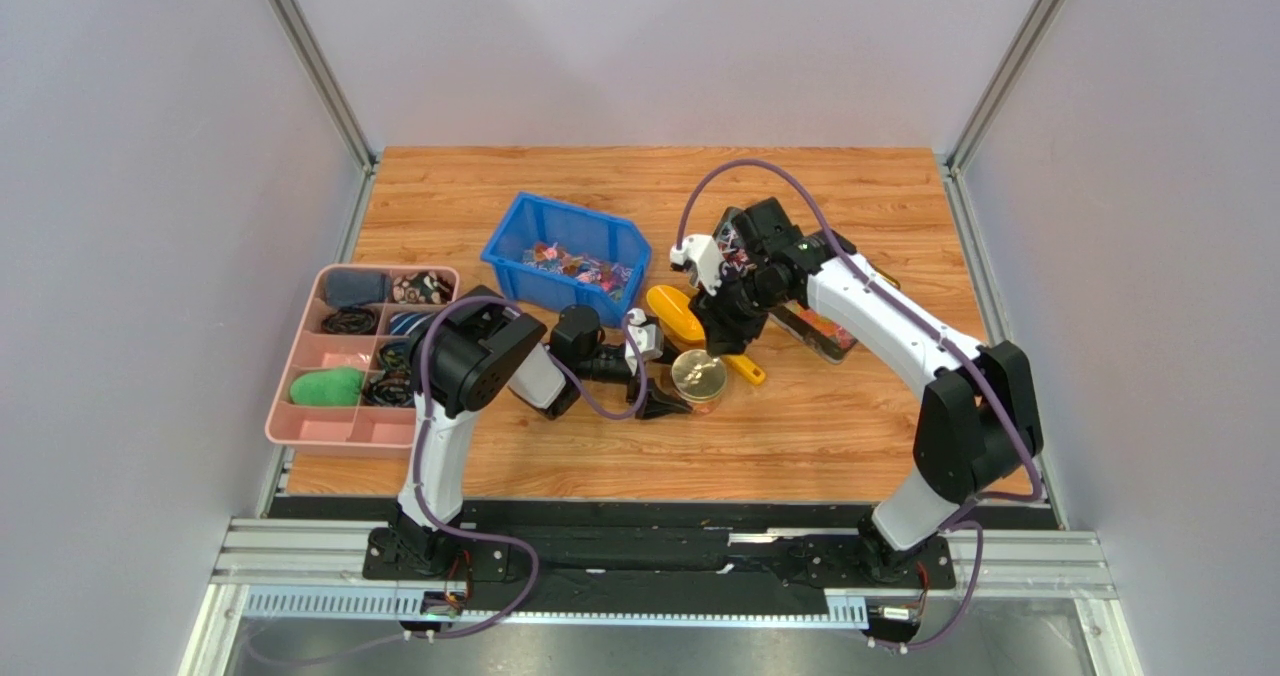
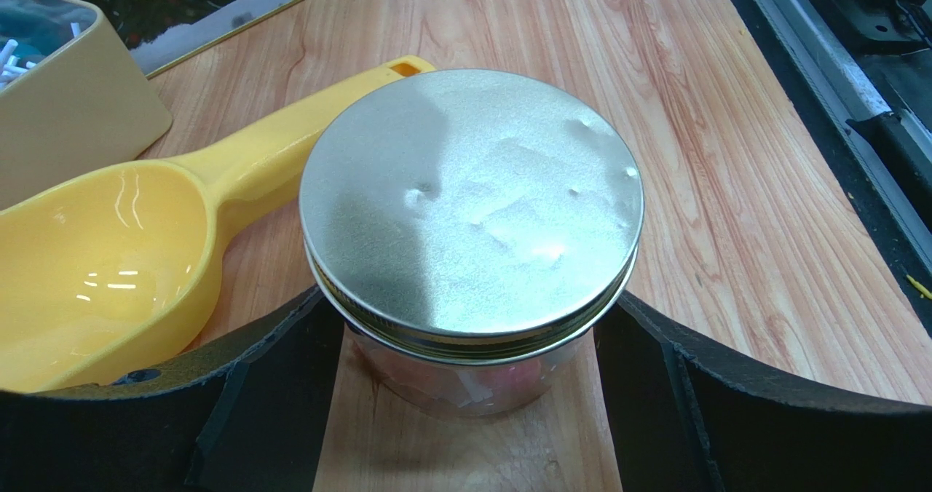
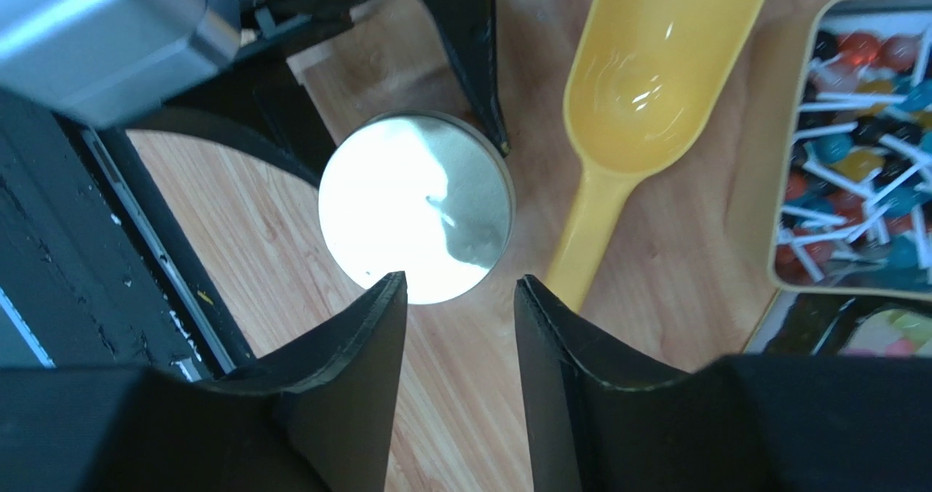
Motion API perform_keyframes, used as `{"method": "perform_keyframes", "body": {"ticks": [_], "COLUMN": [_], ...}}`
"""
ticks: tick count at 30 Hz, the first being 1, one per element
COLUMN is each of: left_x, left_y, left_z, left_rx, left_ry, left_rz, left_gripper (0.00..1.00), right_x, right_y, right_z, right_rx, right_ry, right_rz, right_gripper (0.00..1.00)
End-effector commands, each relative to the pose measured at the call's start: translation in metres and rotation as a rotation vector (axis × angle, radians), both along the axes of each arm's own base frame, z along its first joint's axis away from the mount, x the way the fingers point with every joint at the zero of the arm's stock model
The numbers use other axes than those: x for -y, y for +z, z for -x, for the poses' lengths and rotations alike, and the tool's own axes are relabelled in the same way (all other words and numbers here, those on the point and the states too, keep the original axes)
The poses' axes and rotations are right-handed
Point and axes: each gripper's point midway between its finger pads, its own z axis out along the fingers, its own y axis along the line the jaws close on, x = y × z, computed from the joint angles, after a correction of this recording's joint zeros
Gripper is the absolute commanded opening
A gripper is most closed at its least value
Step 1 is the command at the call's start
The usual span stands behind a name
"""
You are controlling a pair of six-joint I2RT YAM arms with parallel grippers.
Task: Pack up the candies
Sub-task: Screw the bottle lid onto the packing bottle.
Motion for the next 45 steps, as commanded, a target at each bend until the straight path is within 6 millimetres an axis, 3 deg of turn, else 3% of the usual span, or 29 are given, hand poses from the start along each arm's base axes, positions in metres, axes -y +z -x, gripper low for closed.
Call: {"method": "perform_keyframes", "body": {"ticks": [1, 7, 16, 30, 35, 40, 45], "left_x": [-0.001, -0.001, -0.001, -0.001, -0.001, -0.001, -0.001], "left_y": [0.000, 0.001, 0.000, 0.002, 0.002, 0.002, 0.002], "left_z": [-0.004, -0.003, -0.004, -0.004, -0.004, -0.004, -0.004], "left_rx": [-0.021, -0.024, -0.030, -0.034, -0.035, -0.035, -0.035], "left_ry": [0.014, 0.010, 0.012, 0.010, 0.011, 0.011, 0.011], "left_rz": [-0.006, -0.004, -0.004, -0.003, -0.003, -0.003, -0.003], "left_gripper": [0.75, 0.75, 0.75, 0.74, 0.74, 0.74, 0.74], "right_x": [-0.018, -0.034, -0.046, -0.050, -0.048, -0.044, -0.034], "right_y": [0.003, -0.014, -0.033, -0.027, -0.033, -0.036, -0.038], "right_z": [-0.016, -0.025, -0.020, -0.023, -0.020, -0.014, -0.009], "right_rx": [-0.003, -0.066, -0.161, -0.127, -0.148, -0.169, -0.169], "right_ry": [0.048, 0.075, 0.090, 0.077, 0.079, 0.083, 0.075], "right_rz": [-0.027, -0.048, -0.088, -0.120, -0.110, -0.096, -0.069], "right_gripper": [0.49, 0.52, 0.49, 0.45, 0.41, 0.27, 0.21]}}
